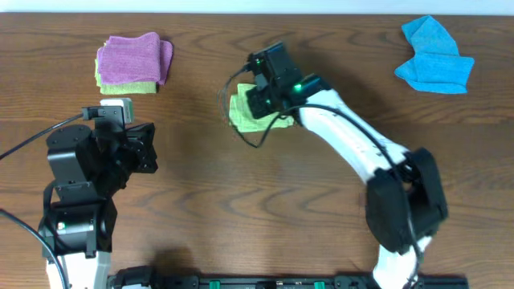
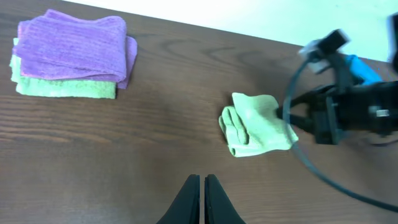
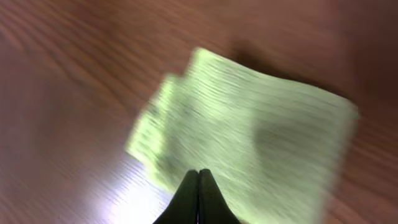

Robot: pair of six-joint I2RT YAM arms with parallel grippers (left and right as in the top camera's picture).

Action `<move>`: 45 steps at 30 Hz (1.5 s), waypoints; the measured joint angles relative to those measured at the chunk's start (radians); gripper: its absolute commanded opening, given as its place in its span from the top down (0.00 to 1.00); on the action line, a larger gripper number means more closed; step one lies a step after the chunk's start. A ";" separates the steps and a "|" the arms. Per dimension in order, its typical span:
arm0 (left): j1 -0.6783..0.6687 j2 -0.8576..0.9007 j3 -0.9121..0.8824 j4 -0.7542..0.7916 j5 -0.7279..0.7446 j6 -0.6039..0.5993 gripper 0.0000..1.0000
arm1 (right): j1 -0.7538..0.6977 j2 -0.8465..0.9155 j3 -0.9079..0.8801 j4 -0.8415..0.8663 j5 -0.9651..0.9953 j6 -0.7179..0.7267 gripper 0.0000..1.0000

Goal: Fold the cloth

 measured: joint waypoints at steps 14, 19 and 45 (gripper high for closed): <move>0.000 0.005 0.000 -0.001 0.087 0.000 0.94 | -0.167 -0.606 -0.065 -0.253 0.271 -0.053 0.98; 0.000 0.005 0.000 -0.021 0.099 0.003 0.94 | -0.160 -0.913 -0.257 -0.266 0.332 -0.027 0.98; -0.158 0.036 -0.001 -0.030 0.108 0.046 0.94 | -0.163 -1.430 -0.749 -0.275 0.900 0.432 0.99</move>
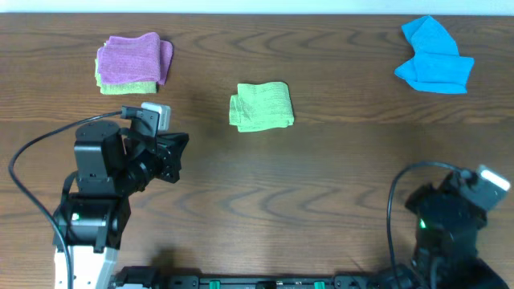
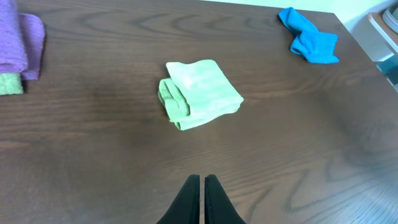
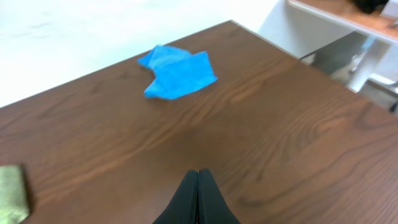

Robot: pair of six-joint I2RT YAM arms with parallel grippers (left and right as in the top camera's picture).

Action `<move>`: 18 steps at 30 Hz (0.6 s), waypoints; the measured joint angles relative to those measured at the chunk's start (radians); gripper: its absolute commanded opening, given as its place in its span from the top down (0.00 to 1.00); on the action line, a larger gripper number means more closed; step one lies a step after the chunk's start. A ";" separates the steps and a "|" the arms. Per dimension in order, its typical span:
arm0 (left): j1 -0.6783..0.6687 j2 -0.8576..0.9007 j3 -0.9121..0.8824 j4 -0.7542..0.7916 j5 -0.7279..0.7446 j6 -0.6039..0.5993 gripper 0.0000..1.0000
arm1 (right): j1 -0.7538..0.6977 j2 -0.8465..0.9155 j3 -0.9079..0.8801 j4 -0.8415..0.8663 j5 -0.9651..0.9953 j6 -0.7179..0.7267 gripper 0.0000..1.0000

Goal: Fold the cloth

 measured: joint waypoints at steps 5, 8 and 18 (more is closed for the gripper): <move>-0.003 0.020 0.000 0.016 0.000 0.000 0.94 | -0.099 0.039 -0.003 0.044 -0.005 -0.051 0.99; -0.003 0.023 0.000 0.017 0.000 0.000 0.94 | -0.224 0.031 -0.003 0.092 -0.055 -0.094 0.99; -0.004 0.023 0.000 0.023 0.000 0.000 0.94 | -0.717 0.038 -0.003 0.218 -0.515 -0.302 0.99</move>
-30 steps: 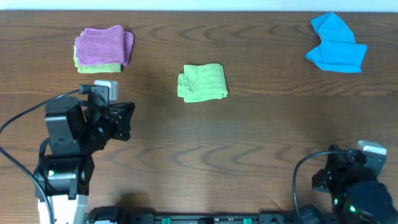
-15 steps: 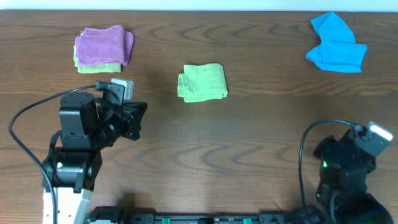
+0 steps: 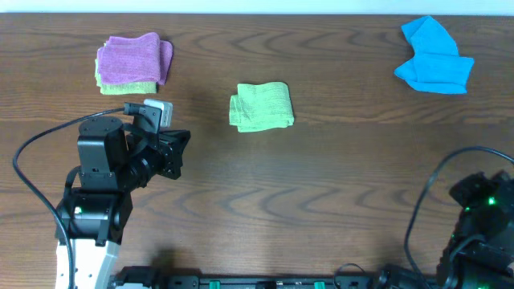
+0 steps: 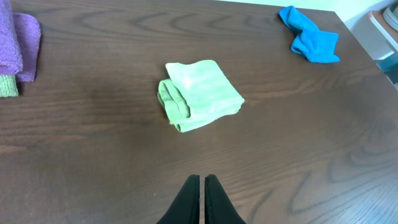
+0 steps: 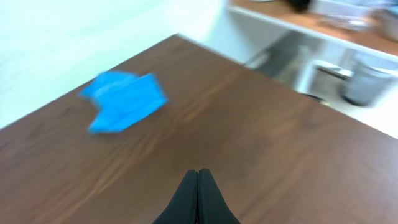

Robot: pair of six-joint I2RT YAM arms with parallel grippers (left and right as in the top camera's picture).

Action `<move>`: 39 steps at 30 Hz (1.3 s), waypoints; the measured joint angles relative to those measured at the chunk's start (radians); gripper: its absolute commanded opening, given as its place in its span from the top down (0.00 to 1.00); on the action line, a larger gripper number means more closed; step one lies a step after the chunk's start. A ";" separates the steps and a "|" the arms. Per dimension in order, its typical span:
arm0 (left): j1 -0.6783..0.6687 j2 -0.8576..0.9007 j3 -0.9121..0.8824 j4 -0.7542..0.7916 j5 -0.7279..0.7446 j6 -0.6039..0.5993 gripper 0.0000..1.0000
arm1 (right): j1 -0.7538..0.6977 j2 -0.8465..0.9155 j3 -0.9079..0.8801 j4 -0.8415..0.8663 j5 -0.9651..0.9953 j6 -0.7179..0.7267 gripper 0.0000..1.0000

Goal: Fold the cloth

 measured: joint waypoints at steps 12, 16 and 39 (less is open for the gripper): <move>-0.021 0.002 0.000 0.007 0.000 0.000 0.94 | 0.048 0.290 -0.003 -0.002 -0.207 -0.106 0.99; -0.021 0.002 0.000 0.007 -0.001 0.000 0.94 | 0.076 0.342 -0.004 0.013 -0.259 -0.127 0.98; -0.021 0.003 0.000 0.010 -0.012 0.000 0.94 | 0.391 -0.102 -0.088 0.000 -0.038 -0.061 0.99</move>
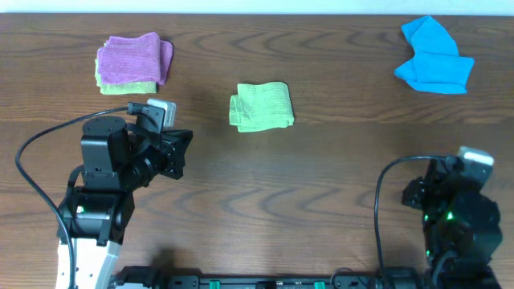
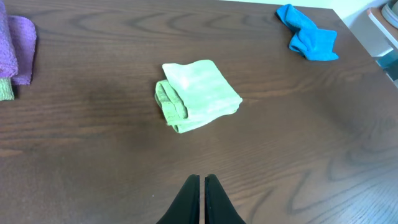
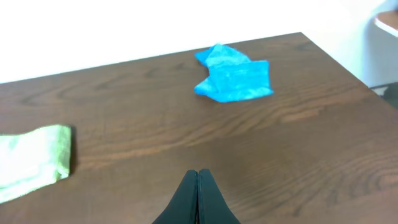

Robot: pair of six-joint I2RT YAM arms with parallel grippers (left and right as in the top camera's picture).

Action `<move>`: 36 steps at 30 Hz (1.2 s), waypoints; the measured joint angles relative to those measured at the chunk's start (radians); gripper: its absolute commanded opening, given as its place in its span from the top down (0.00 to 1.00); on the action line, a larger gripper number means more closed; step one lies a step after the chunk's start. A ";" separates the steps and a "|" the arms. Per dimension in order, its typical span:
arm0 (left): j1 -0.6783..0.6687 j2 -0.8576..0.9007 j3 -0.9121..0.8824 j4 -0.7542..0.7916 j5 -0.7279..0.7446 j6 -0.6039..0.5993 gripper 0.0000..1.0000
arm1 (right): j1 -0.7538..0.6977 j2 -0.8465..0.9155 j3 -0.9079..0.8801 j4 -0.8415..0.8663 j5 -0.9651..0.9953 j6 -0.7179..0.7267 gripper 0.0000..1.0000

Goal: Fold the cloth

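The light green cloth (image 1: 261,106) lies folded into a small square in the middle of the brown table (image 1: 321,177), also seen in the left wrist view (image 2: 198,96) and at the left edge of the right wrist view (image 3: 34,160). My left gripper (image 2: 202,178) is shut and empty, well short of the cloth. At the table's near right my right gripper (image 3: 198,173) is shut and empty, far from the green cloth.
A crumpled blue cloth (image 1: 434,58) lies at the far right corner. A folded purple cloth on a folded green one (image 1: 131,63) sits at the far left. The left arm's body (image 1: 120,164) stands at the near left, the right arm's (image 1: 454,213) at the near right.
The right arm has turned at the near right corner; its camera now faces the blue cloth and the green cloth's edge. The left arm has barely shifted. The green cloth lies unmoved.
At first my right gripper was shut right over the folded green cloth in mid-table, the left arm waiting at the near left. Then the right arm was back at the near right corner, the cloth left folded. Since then only the right wrist has turned.
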 measured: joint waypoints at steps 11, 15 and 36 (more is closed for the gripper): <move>0.000 0.000 0.000 0.016 0.000 -0.001 0.94 | 0.000 -0.006 -0.134 0.016 0.018 0.081 0.52; 0.000 0.000 0.000 0.019 0.000 -0.013 0.94 | 0.000 -0.006 -0.134 0.012 0.018 0.088 0.01; 0.000 0.442 -0.001 0.202 0.101 -0.085 0.94 | 0.000 -0.006 -0.134 -0.069 0.017 0.088 0.01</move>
